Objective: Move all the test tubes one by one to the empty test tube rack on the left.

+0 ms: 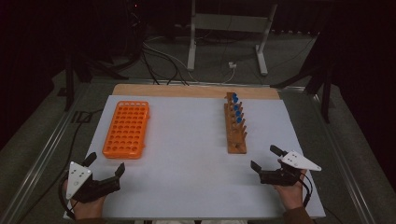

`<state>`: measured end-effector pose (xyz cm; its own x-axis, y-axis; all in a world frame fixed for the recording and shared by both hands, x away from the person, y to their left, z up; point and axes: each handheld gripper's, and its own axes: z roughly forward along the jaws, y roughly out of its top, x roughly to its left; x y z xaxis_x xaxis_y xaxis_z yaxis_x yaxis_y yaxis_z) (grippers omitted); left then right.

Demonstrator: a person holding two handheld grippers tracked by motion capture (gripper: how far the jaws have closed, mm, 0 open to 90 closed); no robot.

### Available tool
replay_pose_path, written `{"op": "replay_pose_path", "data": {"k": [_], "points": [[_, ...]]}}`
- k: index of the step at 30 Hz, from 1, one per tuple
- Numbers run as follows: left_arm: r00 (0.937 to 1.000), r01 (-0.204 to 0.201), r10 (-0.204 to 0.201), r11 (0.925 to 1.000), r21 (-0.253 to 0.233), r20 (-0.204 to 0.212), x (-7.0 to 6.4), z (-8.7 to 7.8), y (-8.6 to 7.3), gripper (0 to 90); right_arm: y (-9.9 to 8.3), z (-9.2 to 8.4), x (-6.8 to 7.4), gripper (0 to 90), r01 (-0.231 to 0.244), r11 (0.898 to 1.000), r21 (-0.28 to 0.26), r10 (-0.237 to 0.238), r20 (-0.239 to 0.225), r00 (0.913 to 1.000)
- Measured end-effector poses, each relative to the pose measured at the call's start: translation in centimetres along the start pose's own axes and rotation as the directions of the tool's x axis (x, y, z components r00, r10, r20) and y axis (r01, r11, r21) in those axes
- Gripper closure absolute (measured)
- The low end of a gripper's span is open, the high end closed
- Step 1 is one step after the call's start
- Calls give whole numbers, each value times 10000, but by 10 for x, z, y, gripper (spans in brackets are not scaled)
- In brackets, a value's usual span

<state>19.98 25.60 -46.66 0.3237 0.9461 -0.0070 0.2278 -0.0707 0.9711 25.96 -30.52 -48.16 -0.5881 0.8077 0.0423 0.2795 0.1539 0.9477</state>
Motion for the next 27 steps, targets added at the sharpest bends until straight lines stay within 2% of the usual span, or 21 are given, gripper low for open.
{"op": "replay_pose_path", "data": {"k": [7,8,12,21,27], "points": [[10000,43,-43,10000,43,-47,1,0,-1,15,2,0,2,0,49,9999,107,-50,130,9999],[10000,52,-51,10000,52,-71,1,1,-1,15,4,-1,3,0,183,9997,172,-186,212,9996],[10000,10,-8,9998,181,-86,-1,3,-2,15,9,-2,4,0,146,9998,123,-149,225,9996],[9998,45,-39,9995,308,-180,-3,4,-4,9,33,-4,6,0,53,9994,328,-59,192,9998],[9997,128,-123,9996,267,-200,-2,3,-4,9,50,3,1,0,22,9988,485,-27,93,10000]]}}
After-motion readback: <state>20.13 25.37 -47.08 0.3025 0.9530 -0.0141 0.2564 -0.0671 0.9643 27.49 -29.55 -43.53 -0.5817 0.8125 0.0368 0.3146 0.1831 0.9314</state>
